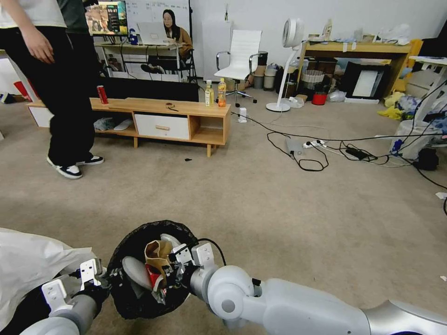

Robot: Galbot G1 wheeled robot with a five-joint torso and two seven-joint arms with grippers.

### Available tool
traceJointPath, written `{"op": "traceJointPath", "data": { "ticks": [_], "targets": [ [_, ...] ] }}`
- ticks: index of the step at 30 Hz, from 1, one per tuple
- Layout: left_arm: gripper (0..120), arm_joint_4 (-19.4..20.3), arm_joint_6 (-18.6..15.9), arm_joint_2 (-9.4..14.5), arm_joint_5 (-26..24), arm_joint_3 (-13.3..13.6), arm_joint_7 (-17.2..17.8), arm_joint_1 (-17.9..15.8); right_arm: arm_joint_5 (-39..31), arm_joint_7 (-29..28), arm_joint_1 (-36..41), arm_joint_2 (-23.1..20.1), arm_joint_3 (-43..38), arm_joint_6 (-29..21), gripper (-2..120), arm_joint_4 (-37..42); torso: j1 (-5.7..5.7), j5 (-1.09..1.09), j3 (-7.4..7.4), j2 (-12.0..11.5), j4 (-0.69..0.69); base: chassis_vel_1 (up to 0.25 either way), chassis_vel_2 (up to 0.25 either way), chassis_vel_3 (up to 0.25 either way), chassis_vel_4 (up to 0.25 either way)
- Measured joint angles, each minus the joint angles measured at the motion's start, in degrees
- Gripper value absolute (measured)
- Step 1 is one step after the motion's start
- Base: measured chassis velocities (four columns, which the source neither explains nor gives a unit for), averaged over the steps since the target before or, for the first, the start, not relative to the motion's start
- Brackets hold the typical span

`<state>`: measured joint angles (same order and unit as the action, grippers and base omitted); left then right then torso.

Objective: Pick up the trash bin and place the garbage on the floor into it.

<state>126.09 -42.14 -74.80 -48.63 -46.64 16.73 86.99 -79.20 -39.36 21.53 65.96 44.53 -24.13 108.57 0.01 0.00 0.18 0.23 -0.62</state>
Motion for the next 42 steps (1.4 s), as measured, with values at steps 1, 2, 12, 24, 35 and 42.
{"op": "traceJointPath", "data": {
  "ticks": [1, 2, 12, 24, 35, 42],
  "targets": [
    [1, -0.1, 0.0, 0.0, 0.0, 0.0, 0.0, 0.0, 0.0, -0.1, 0.0, -0.4, -0.3, 0.1, 31, 0.6, 0.00, 0.00, 0.00, 0.0, 0.00, 0.000, 0.000, 0.000, 0.000],
    [1, -0.2, 0.0, 0.1, 0.0, 0.0, 0.0, -0.1, 0.0, -0.2, 0.0, -0.6, -0.5, 0.1, 35, 1.0, 0.00, 0.00, 0.00, 0.0, 0.00, 0.000, 0.000, 0.000, 0.000],
    [1, -0.3, 0.0, 0.1, 0.1, -0.1, 0.0, -0.1, -0.2, -0.9, -0.1, -2.6, -1.8, 0.2, 74, 4.3, 0.00, 0.00, 0.00, 0.0, 0.00, 0.000, 0.000, 0.000, 0.000],
    [1, -0.5, 0.0, 0.1, 0.3, -0.3, 0.0, 0.1, -0.3, -1.8, 0.8, -4.1, -4.3, 0.2, 100, 7.7, 0.00, 0.00, 0.00, 0.0, 0.01, 0.000, 0.000, 0.000, 0.000],
    [1, -0.7, 0.0, 0.4, 0.2, -0.7, 0.0, 0.1, 4.3, 2.7, 4.2, -10.5, -19.7, 5.3, 100, 18.6, 0.00, 0.01, 0.00, 0.0, 0.00, 0.000, 0.000, 0.000, 0.000],
    [1, -0.3, 0.0, 0.4, 0.1, -1.1, 0.1, 0.5, 14.1, 10.4, 7.2, -13.3, -26.5, 16.3, 100, 19.3, 0.00, 0.01, -0.01, 0.0, 0.01, 0.000, 0.000, 0.000, 0.000]
  ]
}}
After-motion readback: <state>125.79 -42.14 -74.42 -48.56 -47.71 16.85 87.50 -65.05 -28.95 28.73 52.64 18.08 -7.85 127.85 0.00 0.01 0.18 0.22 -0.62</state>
